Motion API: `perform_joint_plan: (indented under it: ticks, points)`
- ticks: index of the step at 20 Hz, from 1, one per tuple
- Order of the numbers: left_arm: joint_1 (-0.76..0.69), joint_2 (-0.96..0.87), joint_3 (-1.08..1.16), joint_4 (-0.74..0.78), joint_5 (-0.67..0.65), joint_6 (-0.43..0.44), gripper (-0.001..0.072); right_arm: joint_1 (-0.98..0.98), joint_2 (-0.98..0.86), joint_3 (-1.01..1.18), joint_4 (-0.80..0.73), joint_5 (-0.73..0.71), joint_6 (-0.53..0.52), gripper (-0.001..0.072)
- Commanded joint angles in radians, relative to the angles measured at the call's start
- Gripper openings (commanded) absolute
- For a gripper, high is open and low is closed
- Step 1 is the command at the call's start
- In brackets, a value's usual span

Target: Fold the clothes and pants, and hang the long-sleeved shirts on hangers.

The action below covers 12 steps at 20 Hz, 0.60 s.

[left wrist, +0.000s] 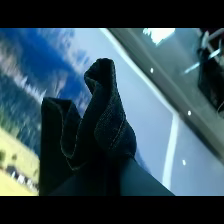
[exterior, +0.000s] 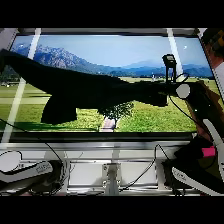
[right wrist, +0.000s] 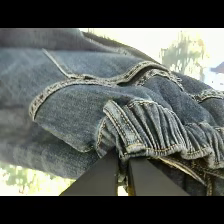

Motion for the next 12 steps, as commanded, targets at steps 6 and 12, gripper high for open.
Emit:
perform_joint_plan:
  ticks: [6,12]
  points:
    - [-0.102,-0.037,0.113,-0.101,0.418,0.246,0.0035,0.001,0.000,0.000,0.060,-0.224,0.002,0.0036]
    - [-0.169,-0.224,0.125,-0.099,0.421,0.246,0.0035,0.001,0.000,0.000,0.065,-0.292,0.002,0.0036]
